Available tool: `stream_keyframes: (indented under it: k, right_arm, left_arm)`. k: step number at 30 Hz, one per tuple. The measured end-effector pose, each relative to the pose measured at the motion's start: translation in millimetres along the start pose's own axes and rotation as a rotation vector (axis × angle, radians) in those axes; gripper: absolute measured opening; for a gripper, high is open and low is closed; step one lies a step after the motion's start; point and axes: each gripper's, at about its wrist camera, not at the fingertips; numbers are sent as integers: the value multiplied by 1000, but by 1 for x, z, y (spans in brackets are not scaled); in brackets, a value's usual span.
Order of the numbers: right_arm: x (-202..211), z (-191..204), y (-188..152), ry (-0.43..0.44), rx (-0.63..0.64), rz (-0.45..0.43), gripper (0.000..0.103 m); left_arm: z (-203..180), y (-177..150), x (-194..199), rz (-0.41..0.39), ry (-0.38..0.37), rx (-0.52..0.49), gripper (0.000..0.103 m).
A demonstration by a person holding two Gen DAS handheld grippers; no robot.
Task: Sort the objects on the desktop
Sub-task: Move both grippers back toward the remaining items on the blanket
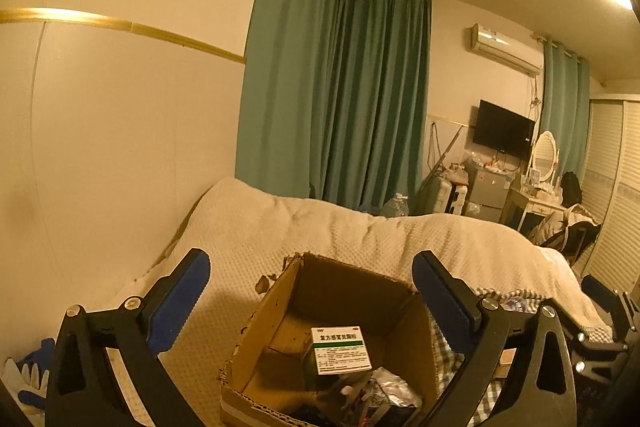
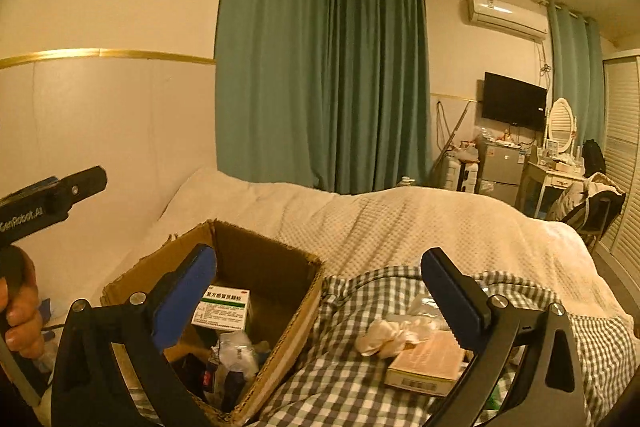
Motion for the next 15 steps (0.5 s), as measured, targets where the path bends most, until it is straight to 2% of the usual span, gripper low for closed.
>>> stream_keyframes:
  k: [15]
  right_arm:
    - [55,-39,32,-65,-42,-108,103]
  left_arm:
    - [-49,14,25,-44,-55,-59,103]
Point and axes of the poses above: each gripper's, at about its wrist camera, not at the fingertips, and x roughly against the way its jaws point, z to its left, y to its top, and after that the axes turned 13 degrees about -x, right-handed
